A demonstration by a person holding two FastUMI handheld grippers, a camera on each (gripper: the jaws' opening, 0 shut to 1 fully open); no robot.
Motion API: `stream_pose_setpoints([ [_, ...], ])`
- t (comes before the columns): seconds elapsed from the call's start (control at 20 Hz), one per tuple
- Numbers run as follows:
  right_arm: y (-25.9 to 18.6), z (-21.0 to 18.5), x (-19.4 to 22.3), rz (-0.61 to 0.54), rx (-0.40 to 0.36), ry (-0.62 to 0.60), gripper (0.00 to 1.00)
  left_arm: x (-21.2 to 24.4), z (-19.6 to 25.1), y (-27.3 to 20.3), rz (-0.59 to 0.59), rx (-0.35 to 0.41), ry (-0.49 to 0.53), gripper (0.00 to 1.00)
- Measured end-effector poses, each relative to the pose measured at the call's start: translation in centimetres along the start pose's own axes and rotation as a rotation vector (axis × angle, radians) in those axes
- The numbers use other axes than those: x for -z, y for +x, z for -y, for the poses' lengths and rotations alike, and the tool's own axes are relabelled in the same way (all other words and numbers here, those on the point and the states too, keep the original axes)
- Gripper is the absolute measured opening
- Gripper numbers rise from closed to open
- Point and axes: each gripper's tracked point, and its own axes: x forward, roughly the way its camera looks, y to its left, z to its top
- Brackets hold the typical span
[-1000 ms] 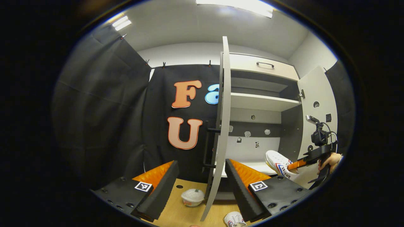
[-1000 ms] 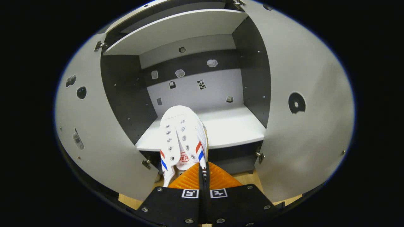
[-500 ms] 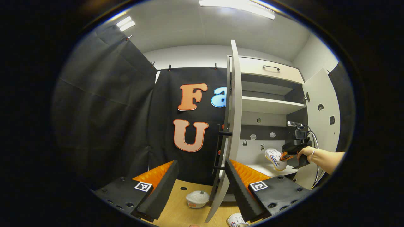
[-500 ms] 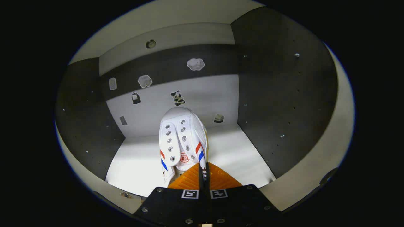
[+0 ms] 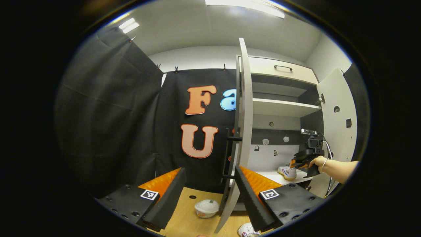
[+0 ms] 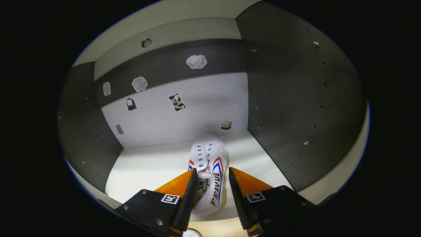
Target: Grab one shoe with the right hand and put it into the shoe cabinet, grab the other shoe with the left hand and put it into the shoe cabinet; then close the right door with the right hand and the left door with the left hand.
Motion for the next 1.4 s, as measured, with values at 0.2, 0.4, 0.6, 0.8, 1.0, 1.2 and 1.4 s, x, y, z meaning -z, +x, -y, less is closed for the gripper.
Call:
stream_pose_setpoints([
  [0.2,-5.7,-1.2,-0.2,0.096,-0.059,-0.072,0.93,1.0,2.6,0.5,-0.025,0.061,-0.006,0.96],
  [0.4,-12.3,-2.3,0.8,0.204,-0.113,-0.157,0.94,1.9,4.5,0.4,-0.047,0.102,-0.015,0.96],
  [0.6,-18.2,-1.7,2.3,0.315,-0.13,-0.204,0.94,4.1,6.1,0.1,-0.097,0.143,-0.037,0.99],
  [0.8,-22.1,-0.9,4.6,0.341,-0.144,-0.245,0.93,9.5,8.6,-1.7,-0.205,0.185,-0.01,0.96],
  [1.0,-23.8,-0.3,6.0,0.364,-0.139,-0.281,0.93,17.4,11.5,-3.9,-0.348,0.259,0.012,0.97],
  [1.2,-24.9,0.5,7.4,0.383,-0.132,-0.303,0.93,27.0,12.9,-5.8,-0.538,0.272,0.008,0.97],
  [1.4,-25.9,1.4,8.1,0.388,-0.117,-0.341,0.94,35.2,14.0,-7.3,-0.708,0.293,0.026,0.97],
])
